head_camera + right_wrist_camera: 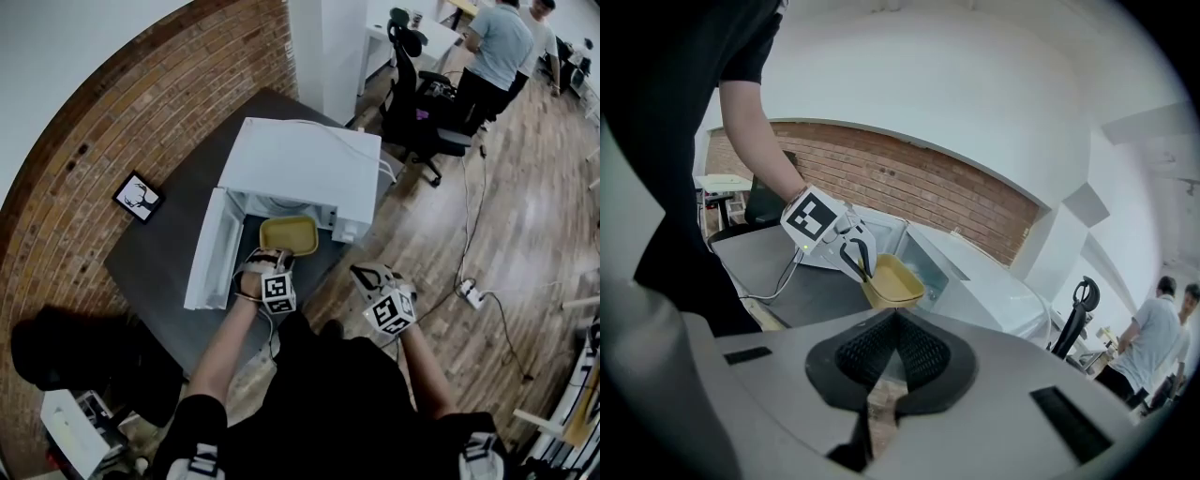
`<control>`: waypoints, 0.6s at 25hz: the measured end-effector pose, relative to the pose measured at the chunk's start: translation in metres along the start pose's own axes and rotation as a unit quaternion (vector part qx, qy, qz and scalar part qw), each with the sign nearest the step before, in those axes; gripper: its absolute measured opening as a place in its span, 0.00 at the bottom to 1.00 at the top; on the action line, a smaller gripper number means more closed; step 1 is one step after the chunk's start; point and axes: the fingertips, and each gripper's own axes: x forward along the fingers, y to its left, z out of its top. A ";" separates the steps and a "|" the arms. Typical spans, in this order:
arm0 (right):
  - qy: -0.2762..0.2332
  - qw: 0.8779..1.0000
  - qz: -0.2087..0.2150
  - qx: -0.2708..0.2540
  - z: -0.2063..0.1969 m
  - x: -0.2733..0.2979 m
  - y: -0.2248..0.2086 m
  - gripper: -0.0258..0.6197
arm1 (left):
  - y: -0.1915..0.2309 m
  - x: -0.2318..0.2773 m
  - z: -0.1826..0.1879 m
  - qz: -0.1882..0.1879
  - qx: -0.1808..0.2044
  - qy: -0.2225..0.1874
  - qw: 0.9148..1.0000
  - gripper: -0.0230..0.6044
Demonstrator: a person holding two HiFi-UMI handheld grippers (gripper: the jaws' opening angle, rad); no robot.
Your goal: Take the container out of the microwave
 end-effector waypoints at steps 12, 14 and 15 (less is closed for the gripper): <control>-0.004 1.000 0.010 -0.008 -0.005 -0.004 0.005 0.04 | -0.016 -0.035 0.025 -0.004 0.012 -0.013 1.000 0.09; -0.011 1.000 0.010 -0.009 -0.004 -0.005 0.004 0.04 | -0.016 -0.040 0.030 -0.002 0.015 -0.016 1.000 0.08; -0.011 1.000 0.009 -0.006 -0.004 -0.006 0.004 0.04 | -0.017 -0.043 0.032 -0.002 0.017 -0.018 1.000 0.08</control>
